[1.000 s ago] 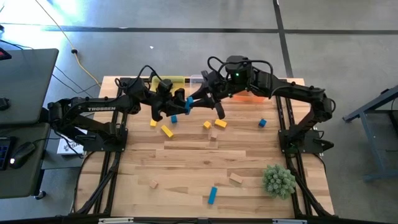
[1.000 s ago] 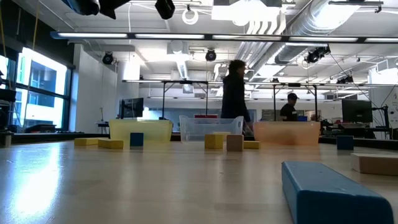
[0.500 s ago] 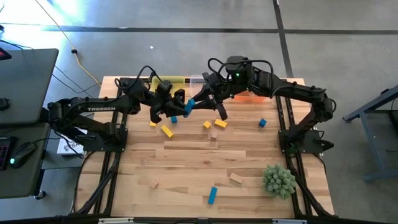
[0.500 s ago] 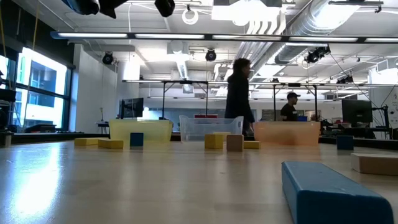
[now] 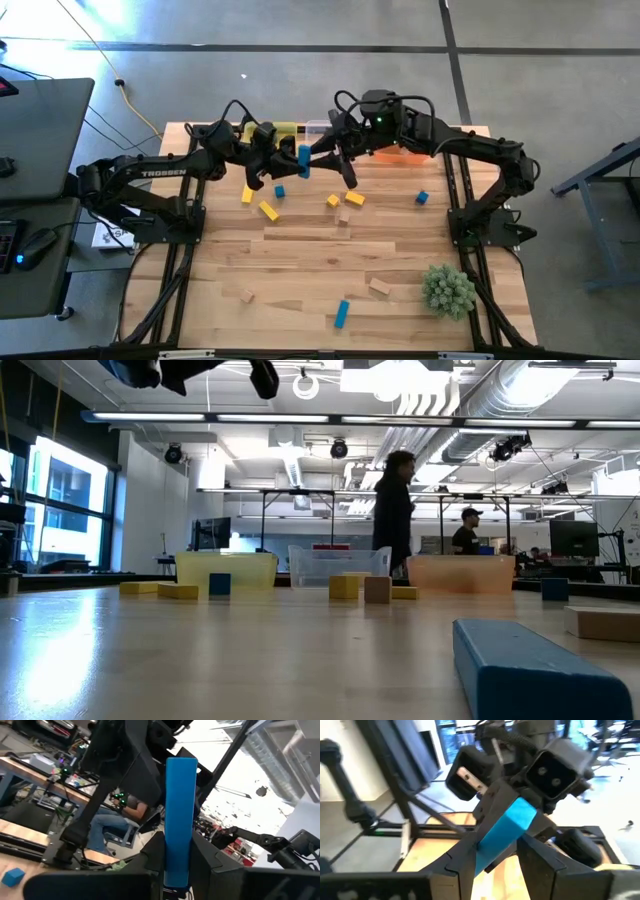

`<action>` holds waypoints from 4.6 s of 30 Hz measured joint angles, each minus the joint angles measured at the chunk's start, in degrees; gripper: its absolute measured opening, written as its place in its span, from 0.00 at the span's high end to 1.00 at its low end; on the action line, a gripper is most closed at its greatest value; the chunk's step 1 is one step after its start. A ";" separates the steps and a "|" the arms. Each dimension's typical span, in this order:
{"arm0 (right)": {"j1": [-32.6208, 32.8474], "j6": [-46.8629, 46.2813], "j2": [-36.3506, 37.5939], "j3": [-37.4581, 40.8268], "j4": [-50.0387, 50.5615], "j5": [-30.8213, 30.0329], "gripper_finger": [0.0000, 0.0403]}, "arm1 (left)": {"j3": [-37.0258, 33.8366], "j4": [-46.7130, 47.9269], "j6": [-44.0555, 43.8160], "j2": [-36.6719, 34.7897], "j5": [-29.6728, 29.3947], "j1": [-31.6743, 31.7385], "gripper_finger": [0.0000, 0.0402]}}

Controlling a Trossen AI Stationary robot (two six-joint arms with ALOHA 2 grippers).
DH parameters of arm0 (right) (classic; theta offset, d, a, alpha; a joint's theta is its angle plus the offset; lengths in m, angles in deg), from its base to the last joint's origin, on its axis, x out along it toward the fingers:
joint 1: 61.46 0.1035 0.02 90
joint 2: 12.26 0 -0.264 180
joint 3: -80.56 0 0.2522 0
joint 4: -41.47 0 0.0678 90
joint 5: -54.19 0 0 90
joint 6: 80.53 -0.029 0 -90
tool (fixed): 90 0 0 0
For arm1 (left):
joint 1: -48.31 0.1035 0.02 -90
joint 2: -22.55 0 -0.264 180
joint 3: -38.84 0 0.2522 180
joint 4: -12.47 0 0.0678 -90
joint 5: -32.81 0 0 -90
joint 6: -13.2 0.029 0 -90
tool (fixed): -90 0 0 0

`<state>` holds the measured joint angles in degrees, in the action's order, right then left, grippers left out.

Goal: Sort & place blocks by color
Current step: Put the blue block into the yellow bin, then put the yellow block into the transparent bin

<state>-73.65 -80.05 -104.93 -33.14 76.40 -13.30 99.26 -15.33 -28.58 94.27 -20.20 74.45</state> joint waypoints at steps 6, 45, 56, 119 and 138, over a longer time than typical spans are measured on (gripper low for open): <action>-2.64 2.42 1.97 0.00 0.48 -3.41 0.68 | 0.00 2.88 1.53 0.07 -0.38 3.29 0.92; -12.70 -0.64 2.95 -0.07 17.11 -18.24 0.68 | -0.04 46.50 26.99 12.50 -36.33 28.81 0.90; -10.39 -11.81 2.95 -0.07 19.15 -23.93 0.68 | -0.04 46.71 30.12 13.57 -36.06 30.91 0.77; 1.29 -16.89 2.93 55.35 -11.33 -30.02 0.55 | -0.04 50.80 31.88 -6.01 -19.63 16.86 0.68; 1.01 -9.64 2.95 58.73 -16.30 -29.39 0.55 | -0.04 50.75 29.96 -6.01 -23.34 16.88 0.68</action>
<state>-72.64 -89.69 -101.98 25.59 60.10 -42.69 99.22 35.42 1.39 88.26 -43.54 91.33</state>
